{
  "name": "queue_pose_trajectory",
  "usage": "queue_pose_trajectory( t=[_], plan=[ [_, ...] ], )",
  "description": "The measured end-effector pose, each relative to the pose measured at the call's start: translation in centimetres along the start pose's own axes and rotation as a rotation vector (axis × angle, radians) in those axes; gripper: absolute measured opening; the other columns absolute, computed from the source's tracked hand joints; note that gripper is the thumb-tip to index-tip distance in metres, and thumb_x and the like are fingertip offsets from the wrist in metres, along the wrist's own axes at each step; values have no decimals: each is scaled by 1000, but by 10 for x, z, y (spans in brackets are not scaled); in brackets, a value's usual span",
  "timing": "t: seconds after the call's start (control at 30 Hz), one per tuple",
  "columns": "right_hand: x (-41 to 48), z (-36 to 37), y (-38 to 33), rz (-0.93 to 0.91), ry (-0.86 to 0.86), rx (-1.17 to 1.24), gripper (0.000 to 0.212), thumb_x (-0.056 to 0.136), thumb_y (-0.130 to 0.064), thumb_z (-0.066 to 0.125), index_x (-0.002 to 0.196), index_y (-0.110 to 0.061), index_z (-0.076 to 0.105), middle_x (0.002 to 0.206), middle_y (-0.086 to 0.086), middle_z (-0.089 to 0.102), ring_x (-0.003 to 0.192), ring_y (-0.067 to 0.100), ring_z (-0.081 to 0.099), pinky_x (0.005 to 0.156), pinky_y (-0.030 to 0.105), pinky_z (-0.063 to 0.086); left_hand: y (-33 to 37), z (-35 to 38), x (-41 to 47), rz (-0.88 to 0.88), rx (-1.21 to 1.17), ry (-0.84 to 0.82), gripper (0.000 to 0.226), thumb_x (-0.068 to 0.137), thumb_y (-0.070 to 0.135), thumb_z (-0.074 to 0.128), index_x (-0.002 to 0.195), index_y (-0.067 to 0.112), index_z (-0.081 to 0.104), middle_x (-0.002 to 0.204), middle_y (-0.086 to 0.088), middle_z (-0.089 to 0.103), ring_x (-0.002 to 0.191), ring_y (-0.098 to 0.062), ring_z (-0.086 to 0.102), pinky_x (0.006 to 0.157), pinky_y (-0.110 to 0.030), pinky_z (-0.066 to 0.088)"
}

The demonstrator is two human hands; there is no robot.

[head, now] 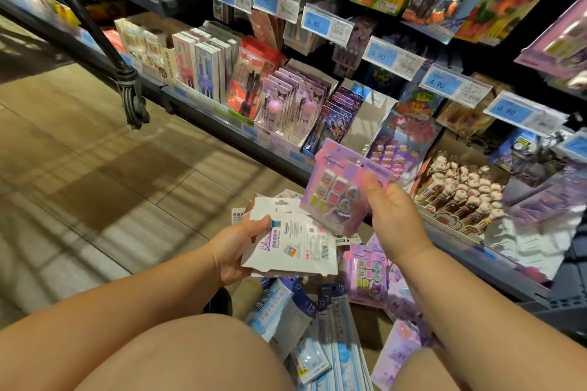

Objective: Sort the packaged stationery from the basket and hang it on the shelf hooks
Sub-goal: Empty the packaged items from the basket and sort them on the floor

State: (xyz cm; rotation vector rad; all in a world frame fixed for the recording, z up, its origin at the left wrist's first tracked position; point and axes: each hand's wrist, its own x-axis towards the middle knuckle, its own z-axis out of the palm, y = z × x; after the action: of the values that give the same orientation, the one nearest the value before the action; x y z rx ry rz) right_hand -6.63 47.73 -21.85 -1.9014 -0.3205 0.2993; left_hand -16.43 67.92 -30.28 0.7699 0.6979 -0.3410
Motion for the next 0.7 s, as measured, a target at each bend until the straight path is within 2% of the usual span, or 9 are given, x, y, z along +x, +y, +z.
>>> queue_pose_trajectory(
  t=[0.07, 0.13, 0.17, 0.27, 0.37, 0.43, 0.5, 0.57, 0.7],
  plan=[
    [11, -9, 19, 134, 64, 197, 107, 62, -84, 61, 135, -7, 48, 132, 8, 60, 121, 25, 57, 104, 49, 43, 1, -1, 1, 19, -12, 15, 20, 100, 23, 47, 111, 9, 56, 83, -17, 74, 61, -29, 72, 47, -42, 59],
    [19, -13, 32, 193, 79, 308, 120, 54, -84, 69, 146, -14, 35, 145, 7, 48, 131, 27, 49, 108, 56, 37, 3, 0, 0, 40, -7, 33, 19, 100, 23, 47, 108, 9, 56, 76, -15, 74, 56, -27, 71, 39, -35, 54],
    [14, -10, 21, 204, 88, 343, 112, 60, -79, 70, 145, -14, 37, 142, 7, 51, 129, 27, 51, 106, 57, 39, 4, 2, 0, 47, -1, 41, 23, 100, 24, 47, 113, 7, 55, 78, -15, 74, 56, -27, 71, 40, -34, 54],
    [10, -7, 6, 211, 129, 368, 54, 92, -50, 56, 128, -11, 54, 112, 4, 71, 108, 25, 66, 98, 48, 47, 4, 3, 3, 86, 20, 73, 43, 99, 22, 51, 137, 6, 42, 97, -19, 72, 64, -29, 73, 44, -35, 55],
    [7, -9, -1, 95, 237, 155, 47, 91, -54, 53, 107, -11, 60, 105, 8, 70, 100, 23, 66, 92, 45, 51, 5, 4, 3, 114, 45, 86, 50, 98, 19, 53, 143, 10, 33, 109, -22, 68, 67, -31, 73, 45, -37, 55],
    [-1, -6, -9, -99, 249, -77, 30, 99, -41, 48, 94, -14, 61, 84, 2, 66, 79, 7, 63, 76, 30, 50, 6, 6, 1, 131, 51, 96, 49, 97, 17, 54, 142, 13, 32, 108, -21, 69, 67, -31, 72, 45, -39, 56],
    [-13, 3, -15, -265, 73, -241, 24, 99, -37, 45, 108, -26, 64, 86, -11, 66, 71, -8, 57, 67, 13, 43, 6, 8, 1, 143, 60, 111, 47, 97, 16, 54, 139, 13, 34, 100, -19, 71, 67, -31, 72, 45, -43, 56],
    [-22, 16, -13, -338, -137, -410, 36, 95, -44, 43, 123, -32, 63, 108, -10, 68, 86, -7, 60, 74, 8, 43, 7, 9, 0, 142, 77, 108, 41, 97, 16, 54, 134, 12, 37, 90, -16, 73, 65, -31, 72, 46, -50, 57],
    [-27, 35, 0, -444, -348, -697, 64, 86, -72, 30, 126, -33, 61, 127, -12, 62, 115, 12, 56, 94, 33, 43, 8, 13, -7, 84, 100, 30, 24, 97, 18, 45, 114, 6, 58, 78, -16, 71, 57, -30, 69, 47, -38, 56]
  ],
)
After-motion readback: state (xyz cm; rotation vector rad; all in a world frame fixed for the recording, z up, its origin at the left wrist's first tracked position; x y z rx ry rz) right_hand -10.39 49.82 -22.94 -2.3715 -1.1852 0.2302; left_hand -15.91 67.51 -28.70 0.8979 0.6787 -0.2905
